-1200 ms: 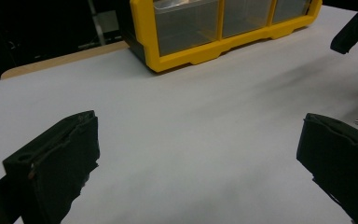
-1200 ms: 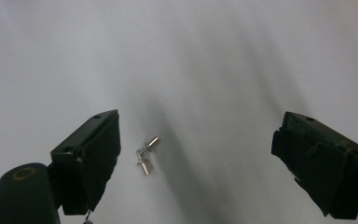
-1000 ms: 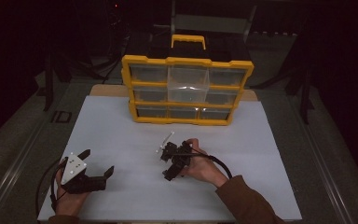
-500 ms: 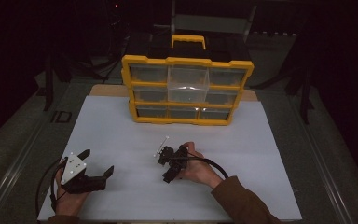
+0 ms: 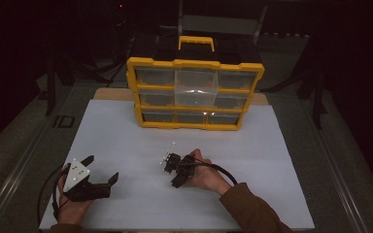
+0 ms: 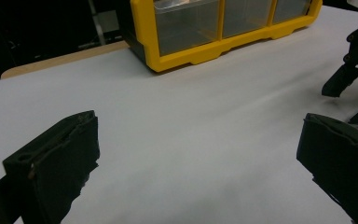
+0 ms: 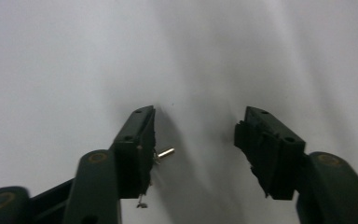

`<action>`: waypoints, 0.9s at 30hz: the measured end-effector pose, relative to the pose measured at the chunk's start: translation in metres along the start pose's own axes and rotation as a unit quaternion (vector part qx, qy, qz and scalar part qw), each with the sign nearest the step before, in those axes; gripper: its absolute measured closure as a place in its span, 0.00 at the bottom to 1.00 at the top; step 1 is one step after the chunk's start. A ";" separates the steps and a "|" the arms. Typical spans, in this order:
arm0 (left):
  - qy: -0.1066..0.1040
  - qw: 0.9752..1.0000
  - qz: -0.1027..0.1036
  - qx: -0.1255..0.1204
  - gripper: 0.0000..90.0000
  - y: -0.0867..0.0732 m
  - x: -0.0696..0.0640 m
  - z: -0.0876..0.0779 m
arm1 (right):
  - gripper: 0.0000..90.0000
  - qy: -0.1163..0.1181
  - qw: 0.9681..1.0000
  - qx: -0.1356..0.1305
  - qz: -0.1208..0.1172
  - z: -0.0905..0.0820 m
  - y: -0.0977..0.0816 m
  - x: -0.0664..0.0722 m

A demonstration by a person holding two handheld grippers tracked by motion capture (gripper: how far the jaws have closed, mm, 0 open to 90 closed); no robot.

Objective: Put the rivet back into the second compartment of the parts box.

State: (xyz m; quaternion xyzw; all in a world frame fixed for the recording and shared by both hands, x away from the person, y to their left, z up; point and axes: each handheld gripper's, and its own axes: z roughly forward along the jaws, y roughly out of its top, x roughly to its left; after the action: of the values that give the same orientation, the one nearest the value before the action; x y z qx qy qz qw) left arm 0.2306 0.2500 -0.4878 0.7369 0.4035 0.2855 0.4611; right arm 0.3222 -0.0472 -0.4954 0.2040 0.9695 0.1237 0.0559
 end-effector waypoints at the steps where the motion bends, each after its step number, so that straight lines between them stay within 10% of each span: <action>1: 0.000 1.000 0.000 0.000 0.00 0.000 0.000 0.000 | 0.51 0.000 1.000 0.003 -0.001 0.000 0.000 0.000; 27: 0.002 1.000 0.001 0.002 0.00 0.000 0.000 0.000 | 0.64 0.019 0.999 0.015 0.023 -0.004 -0.018 -0.009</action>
State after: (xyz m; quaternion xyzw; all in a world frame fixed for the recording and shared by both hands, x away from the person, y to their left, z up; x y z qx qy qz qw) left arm 0.2307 0.2494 -0.4880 0.7378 0.4040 0.2867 0.4585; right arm 0.3229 -0.0679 -0.4956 0.2249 0.9672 0.1139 0.0314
